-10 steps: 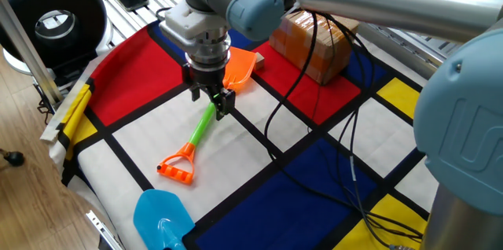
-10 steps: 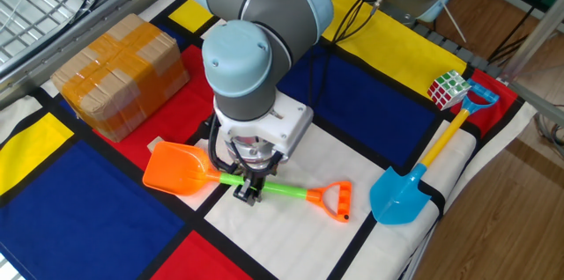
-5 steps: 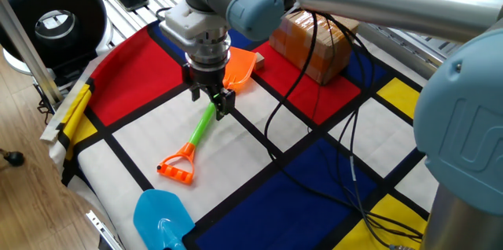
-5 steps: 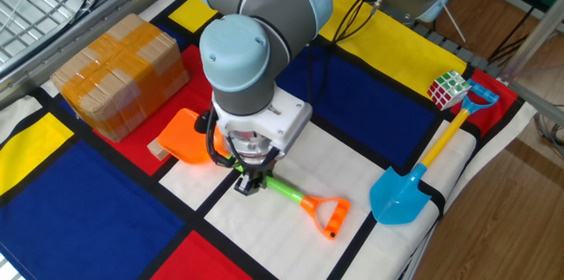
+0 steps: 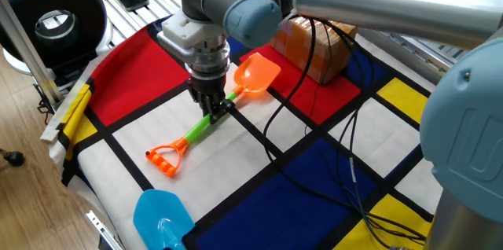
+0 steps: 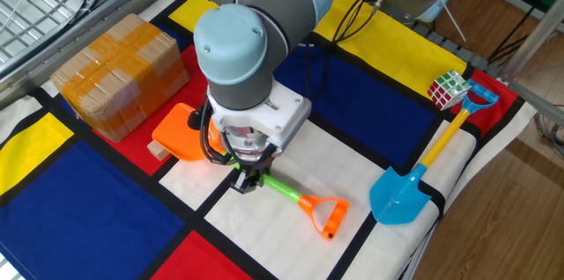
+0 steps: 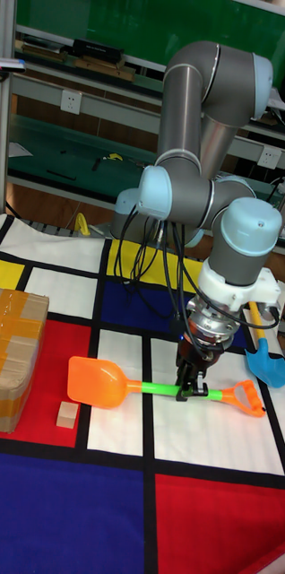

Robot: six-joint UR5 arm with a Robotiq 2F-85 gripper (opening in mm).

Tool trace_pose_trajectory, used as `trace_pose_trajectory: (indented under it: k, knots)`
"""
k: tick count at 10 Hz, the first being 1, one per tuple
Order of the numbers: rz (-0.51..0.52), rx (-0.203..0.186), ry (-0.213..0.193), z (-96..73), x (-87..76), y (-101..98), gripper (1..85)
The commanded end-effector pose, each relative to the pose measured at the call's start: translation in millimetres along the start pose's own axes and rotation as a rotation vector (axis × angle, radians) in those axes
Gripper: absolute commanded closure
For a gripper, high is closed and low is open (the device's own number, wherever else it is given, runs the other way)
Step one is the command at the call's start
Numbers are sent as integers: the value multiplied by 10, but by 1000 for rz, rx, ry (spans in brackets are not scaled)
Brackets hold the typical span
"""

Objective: Use a shovel to scoop up an object

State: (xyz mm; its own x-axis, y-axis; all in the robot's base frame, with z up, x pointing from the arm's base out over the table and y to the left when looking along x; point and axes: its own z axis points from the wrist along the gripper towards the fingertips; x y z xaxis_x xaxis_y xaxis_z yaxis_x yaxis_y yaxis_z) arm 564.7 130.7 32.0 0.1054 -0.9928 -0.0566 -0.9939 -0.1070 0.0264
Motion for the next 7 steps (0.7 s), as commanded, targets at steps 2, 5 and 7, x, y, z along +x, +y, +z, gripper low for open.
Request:
trace_pose_trajectory:
  k: [2,5,7]
  knots:
    - [83,51,-36,-94,-78,-151,847]
    - [134,65,-39,-96,-79,-192,847]
    - [160,70,-26,-96,-42,-204,847]
